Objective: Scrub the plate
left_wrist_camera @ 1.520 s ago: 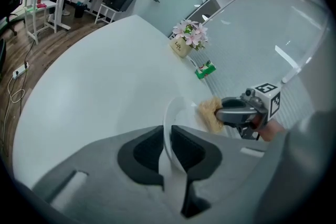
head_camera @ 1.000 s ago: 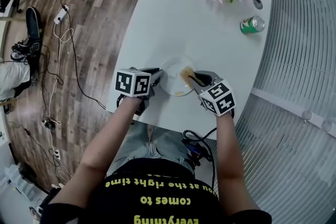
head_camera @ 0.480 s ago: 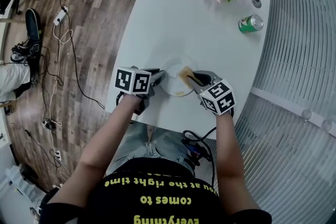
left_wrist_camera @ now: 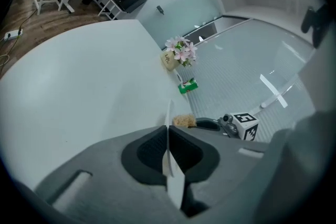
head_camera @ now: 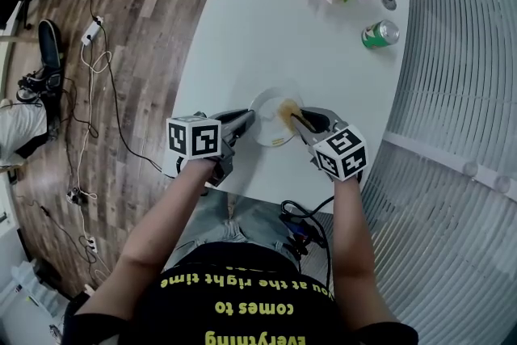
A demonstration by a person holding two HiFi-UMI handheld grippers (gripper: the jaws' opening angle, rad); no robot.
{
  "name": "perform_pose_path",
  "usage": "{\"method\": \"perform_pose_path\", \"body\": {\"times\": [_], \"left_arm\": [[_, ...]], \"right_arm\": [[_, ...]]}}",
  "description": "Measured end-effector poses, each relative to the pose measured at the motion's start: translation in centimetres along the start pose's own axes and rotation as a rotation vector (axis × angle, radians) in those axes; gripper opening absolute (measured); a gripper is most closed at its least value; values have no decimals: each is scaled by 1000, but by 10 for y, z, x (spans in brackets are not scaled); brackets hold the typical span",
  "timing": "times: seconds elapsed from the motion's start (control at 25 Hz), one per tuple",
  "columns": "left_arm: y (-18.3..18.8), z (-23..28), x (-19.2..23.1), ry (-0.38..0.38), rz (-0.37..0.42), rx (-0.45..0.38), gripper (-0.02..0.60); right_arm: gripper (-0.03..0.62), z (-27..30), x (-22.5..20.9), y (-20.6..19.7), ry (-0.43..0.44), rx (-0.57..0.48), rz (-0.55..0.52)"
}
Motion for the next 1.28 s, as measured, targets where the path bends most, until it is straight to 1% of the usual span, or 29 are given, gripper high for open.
{"method": "perform_pose_path", "body": {"times": [0.12,0.56,0.72,0.96,1.28], "left_arm": [[0,-5,-1,-32,-5,-28,14],[9,-35,-3,-145,-108,-137,14],[16,-47,-15,-211,-135,-186,14],[26,-60,-35,-248,-100,-222,14],[51,-80,-72,-303,-44,-291,14]], "right_arm": [[60,-9,3,9,-7,-49,8],[60,-38,25,46,-36,-174,-26],[60,-50,41,72,-60,-202,-95],[60,-60,61,111,-102,-237,-170],[60,-71,85,148,-123,-310,-198]]}}
Point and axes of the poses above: the fingertips, and each gripper's own axes: z forward along the fingers, x to its left, y out of its top, the point moved 7 cm from there along -z, backward along the fingers, and after that the axes turned 6 degrees about -x, right-handed, at the moved point
